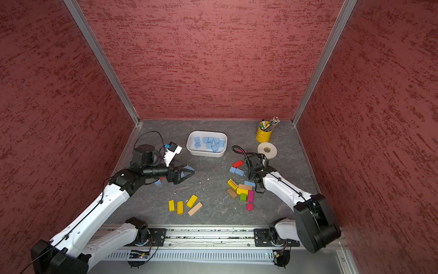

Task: Pick out the blue building blocks
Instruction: Pick up the building block from the center of the board.

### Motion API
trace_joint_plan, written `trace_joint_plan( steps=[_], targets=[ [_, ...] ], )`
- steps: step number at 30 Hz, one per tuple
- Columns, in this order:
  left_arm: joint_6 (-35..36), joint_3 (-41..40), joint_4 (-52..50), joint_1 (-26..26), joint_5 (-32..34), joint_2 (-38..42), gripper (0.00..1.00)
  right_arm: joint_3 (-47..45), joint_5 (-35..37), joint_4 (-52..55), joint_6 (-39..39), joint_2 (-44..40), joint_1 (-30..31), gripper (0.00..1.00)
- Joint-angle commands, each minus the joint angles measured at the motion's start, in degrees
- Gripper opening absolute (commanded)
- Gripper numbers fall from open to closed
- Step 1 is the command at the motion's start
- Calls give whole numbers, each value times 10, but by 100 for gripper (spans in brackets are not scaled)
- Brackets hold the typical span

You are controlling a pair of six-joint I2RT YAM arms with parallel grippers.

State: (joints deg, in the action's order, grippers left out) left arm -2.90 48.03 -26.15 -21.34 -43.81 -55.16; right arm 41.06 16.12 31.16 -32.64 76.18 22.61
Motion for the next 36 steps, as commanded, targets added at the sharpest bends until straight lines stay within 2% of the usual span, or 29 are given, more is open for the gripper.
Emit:
trace_joint_plan(
  steps=[1, 13, 32, 36],
  targets=[
    [9, 7, -3, -3, -3, 11, 100, -7, -16, -29, 16, 16, -7, 97],
    [8, 5, -6, -4, 1, 15, 100, -16, -37, -68, 32, 50, -21, 84],
    [11, 5, -8, -4, 5, 15, 100, -21, -47, -90, 36, 96, -22, 70],
    [11, 5, -8, -4, 6, 16, 100, -21, -48, -91, 36, 96, -23, 64]
  ],
)
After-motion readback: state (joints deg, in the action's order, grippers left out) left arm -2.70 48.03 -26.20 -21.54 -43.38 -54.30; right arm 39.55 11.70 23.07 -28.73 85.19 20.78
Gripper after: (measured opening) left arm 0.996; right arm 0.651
